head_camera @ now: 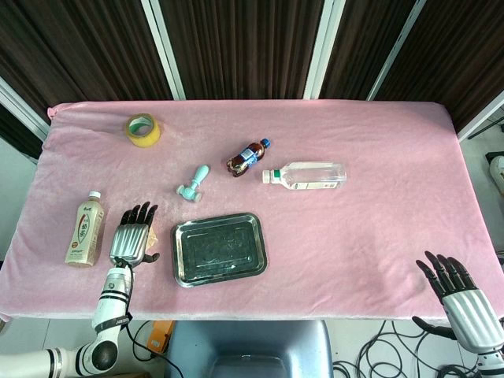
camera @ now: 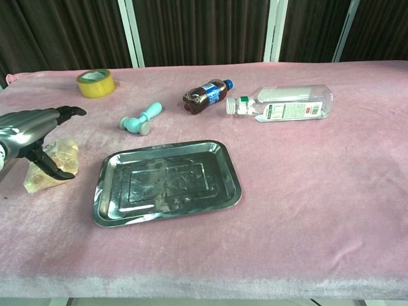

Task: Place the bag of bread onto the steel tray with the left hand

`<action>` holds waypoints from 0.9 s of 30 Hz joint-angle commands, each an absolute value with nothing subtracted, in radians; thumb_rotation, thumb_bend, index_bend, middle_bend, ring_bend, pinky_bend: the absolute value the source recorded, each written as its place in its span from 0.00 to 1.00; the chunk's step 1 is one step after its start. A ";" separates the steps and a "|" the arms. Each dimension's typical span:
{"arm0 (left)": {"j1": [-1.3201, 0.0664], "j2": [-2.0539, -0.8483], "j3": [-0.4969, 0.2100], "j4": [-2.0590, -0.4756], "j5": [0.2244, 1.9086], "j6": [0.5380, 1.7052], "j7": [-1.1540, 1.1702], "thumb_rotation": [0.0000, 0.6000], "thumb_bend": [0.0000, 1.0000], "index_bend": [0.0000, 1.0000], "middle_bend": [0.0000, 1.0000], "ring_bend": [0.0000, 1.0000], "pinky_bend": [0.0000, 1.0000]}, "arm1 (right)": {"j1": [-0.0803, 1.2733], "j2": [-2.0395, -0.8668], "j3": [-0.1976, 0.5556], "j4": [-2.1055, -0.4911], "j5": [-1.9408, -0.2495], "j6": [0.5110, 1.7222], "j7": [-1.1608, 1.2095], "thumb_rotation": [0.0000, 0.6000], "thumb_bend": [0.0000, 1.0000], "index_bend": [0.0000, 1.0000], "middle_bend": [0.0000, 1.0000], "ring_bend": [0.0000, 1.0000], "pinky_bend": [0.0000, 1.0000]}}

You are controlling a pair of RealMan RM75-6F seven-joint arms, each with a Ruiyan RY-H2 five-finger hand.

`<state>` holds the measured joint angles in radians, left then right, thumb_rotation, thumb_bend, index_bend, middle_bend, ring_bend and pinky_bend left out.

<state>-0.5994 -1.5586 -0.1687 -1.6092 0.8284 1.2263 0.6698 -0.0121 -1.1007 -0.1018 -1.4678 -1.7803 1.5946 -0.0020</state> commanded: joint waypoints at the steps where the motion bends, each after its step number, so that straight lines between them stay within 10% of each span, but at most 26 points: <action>1: -0.599 -1.558 -0.170 -1.609 0.824 1.225 0.670 1.00 0.00 0.00 0.00 0.00 0.10 | -0.011 -1.101 -0.102 -1.468 -1.780 1.592 -0.003 1.00 0.03 0.00 0.00 0.00 0.21; 16: -0.609 -1.558 -0.165 -1.584 0.800 1.190 0.669 1.00 0.00 0.00 0.00 0.00 0.13 | -0.006 -1.101 -0.102 -1.470 -1.781 1.585 -0.009 1.00 0.03 0.00 0.00 0.00 0.21; 23: -0.623 -1.592 -0.164 -1.502 0.787 1.164 0.671 1.00 0.26 0.01 0.06 0.05 0.29 | -0.006 -1.100 -0.102 -1.473 -1.779 1.583 -0.011 1.00 0.03 0.00 0.00 0.00 0.21; 27: -0.639 -1.632 -0.172 -1.402 0.691 1.115 0.711 1.00 0.39 0.12 0.25 0.28 0.48 | -0.008 -1.098 -0.101 -1.471 -1.779 1.590 -0.002 1.00 0.03 0.00 0.00 0.00 0.21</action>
<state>-0.6262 -1.6038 -0.1663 -1.4575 0.7504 1.1491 0.6866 -0.0074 -1.0987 -0.1018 -1.4709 -1.7801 1.5892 -0.0025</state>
